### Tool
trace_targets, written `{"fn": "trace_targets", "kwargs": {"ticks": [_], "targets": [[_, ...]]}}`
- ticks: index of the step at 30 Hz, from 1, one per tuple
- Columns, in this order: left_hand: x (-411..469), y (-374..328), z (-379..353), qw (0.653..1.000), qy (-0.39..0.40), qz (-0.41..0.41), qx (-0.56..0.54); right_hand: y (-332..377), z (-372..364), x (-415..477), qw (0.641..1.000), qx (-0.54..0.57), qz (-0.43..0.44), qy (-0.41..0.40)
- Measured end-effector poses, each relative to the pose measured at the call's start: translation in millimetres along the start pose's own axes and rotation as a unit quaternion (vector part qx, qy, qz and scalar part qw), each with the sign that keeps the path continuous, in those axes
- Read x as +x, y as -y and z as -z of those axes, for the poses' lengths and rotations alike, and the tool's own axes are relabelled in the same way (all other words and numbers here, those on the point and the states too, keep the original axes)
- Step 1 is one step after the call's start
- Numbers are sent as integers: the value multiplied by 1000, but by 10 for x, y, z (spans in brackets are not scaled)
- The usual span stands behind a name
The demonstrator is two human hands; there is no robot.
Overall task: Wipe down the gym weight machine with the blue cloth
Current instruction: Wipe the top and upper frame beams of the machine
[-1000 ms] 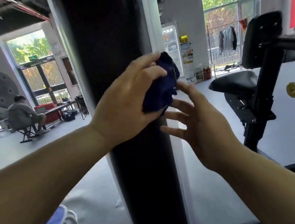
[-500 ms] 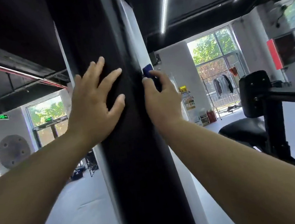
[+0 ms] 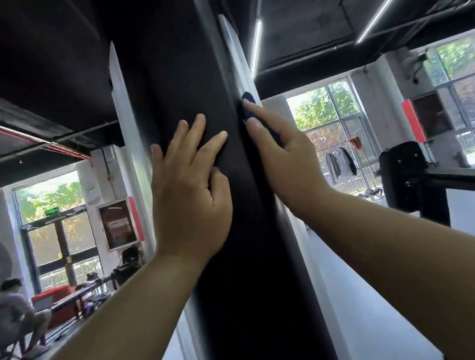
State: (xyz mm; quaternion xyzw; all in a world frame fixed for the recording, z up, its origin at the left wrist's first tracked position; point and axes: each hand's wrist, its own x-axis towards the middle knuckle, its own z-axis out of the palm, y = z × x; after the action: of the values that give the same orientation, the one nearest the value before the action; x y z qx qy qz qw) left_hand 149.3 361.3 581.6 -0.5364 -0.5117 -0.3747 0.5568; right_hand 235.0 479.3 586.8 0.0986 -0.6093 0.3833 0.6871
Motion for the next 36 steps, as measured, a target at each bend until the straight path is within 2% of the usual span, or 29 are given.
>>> {"fn": "trace_targets", "kwargs": {"ticks": [5,10,14,18,21,25,28,32,34,36], "targets": [[-12,5,15,1000,-12,2,-3,-152,105,-731,994,-65,83,25],[-15,-6,-16,1000,-16,-13,5,3,-18,98,999,-16,23,-17],[-13,3,-19,1000,-15,-14,8,-94,-56,-145,995,-58,73,-27],[4,-19,-3,1000,-12,8,23,-350,238,-1031,992,-91,71,60],[-204,-39,-15,999,-8,32,34,-312,362,-798,988,-77,60,119],[-639,-140,-50,998,-10,56,31,-138,133,-193,995,-27,51,86],[-725,-153,-44,997,-4,65,37,-292,162,-633,993,-65,75,60],[-700,-160,-42,997,-4,59,48,-575,535,-1463,985,-71,55,150],[-744,-186,-44,997,-1,66,51,-564,660,-1453,977,-72,38,196],[-837,-233,-53,995,4,74,62,-475,627,-1179,979,-37,23,200]]}}
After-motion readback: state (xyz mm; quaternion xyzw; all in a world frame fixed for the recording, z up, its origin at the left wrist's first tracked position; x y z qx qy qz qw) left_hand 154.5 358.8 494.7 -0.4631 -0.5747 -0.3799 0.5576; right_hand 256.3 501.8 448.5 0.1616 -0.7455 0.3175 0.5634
